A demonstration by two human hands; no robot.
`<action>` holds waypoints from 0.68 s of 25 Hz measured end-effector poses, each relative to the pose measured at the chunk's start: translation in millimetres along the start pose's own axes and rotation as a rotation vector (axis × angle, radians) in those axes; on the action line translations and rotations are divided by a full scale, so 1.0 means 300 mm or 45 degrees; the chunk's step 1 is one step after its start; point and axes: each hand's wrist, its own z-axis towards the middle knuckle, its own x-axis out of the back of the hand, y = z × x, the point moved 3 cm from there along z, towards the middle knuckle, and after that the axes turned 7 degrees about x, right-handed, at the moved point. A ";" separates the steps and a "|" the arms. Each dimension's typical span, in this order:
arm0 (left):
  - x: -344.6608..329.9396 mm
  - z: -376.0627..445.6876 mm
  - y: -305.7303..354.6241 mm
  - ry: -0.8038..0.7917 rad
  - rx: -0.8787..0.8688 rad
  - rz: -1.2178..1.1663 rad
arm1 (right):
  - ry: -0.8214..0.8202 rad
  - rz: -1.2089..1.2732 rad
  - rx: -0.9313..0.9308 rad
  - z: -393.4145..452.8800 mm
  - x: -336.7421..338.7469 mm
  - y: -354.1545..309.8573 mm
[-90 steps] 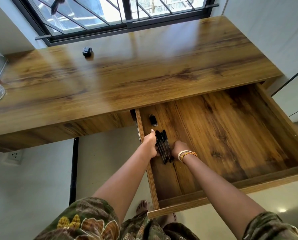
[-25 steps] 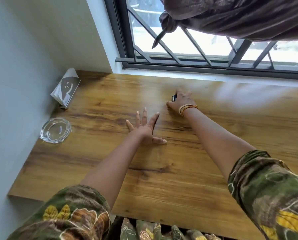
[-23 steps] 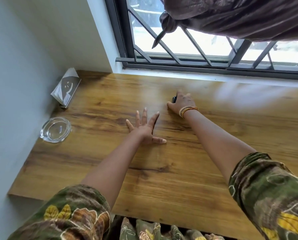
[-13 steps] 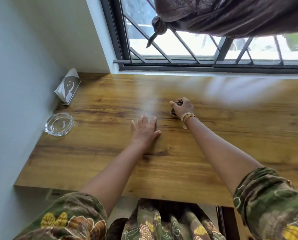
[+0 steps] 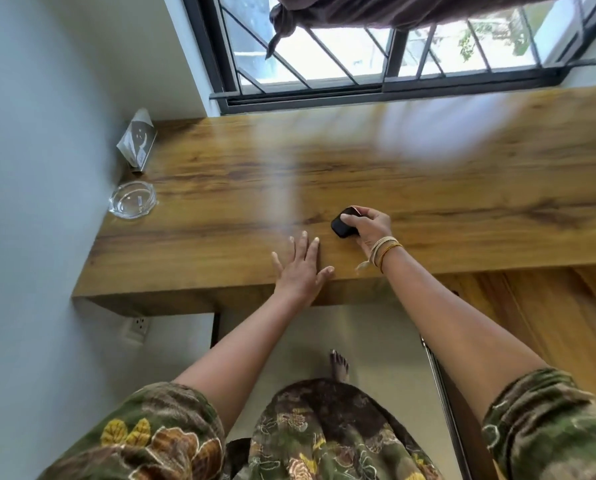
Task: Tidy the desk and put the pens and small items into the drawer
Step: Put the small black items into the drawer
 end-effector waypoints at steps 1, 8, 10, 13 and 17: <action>-0.018 -0.025 0.020 -0.029 0.007 -0.009 | 0.010 0.024 0.001 -0.037 0.029 0.011; -0.074 -0.126 0.070 -0.157 0.052 0.122 | 0.055 0.158 -0.053 -0.220 0.252 0.061; -0.091 -0.163 0.110 -0.213 0.131 0.101 | 0.062 0.213 -0.063 -0.274 0.328 0.063; -0.094 -0.246 0.223 -0.118 0.277 -0.314 | 0.049 0.251 -0.075 -0.378 0.445 0.072; -0.181 -0.437 0.407 0.073 0.307 -0.847 | 0.050 0.147 -0.093 -0.535 0.648 0.112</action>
